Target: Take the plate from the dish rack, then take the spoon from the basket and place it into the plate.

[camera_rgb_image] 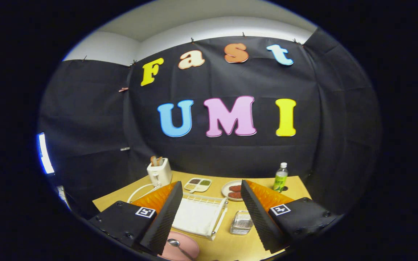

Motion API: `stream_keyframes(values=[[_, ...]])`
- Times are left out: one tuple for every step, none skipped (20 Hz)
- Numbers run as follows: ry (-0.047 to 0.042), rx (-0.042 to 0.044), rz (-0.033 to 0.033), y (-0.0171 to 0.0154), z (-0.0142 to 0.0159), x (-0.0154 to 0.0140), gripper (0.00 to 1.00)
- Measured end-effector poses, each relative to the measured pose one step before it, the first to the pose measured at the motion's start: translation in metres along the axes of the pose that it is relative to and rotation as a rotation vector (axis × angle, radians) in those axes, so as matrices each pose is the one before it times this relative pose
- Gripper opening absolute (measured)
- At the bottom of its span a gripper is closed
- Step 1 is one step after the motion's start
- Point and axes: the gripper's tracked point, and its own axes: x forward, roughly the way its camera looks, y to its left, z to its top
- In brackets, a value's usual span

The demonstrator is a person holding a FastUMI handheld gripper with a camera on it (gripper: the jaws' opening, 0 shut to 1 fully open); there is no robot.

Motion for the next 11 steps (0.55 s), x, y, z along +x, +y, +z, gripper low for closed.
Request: stream_keyframes(values=[[-0.02113,-0.00370,-0.05406,-0.01202,0.00881,-0.00678,0.98],[-0.02215,-0.00382,-0.05627,-0.01189,0.00666,-0.00745,0.98],[-0.02162,-0.00414,-0.05857,-0.01196,0.00450,-0.00653,0.98],[-0.01369,-0.00176,-0.05397,-0.01003,0.00008,-0.00641,0.98],[-0.00255,0.00398,-0.04541,-0.00575,-0.00333,-0.00595,0.98],[0.00806,0.00898,-0.03464,-0.00457,-0.00579,-0.00427,0.98],[0.01479,0.01224,-0.02343,-0.00062,-0.00747,-0.00265,0.98],[0.01529,0.01177,-0.01549,0.00091,-0.00643,-0.00063,0.98],[0.01486,0.00519,-0.01077,0.00104,-0.00542,0.00196,0.98],[0.00967,0.00113,-0.00904,0.00195,-0.00325,0.00178,0.98],[0.00186,-0.00174,-0.00784,0.00144,-0.00013,0.00244,0.98]])
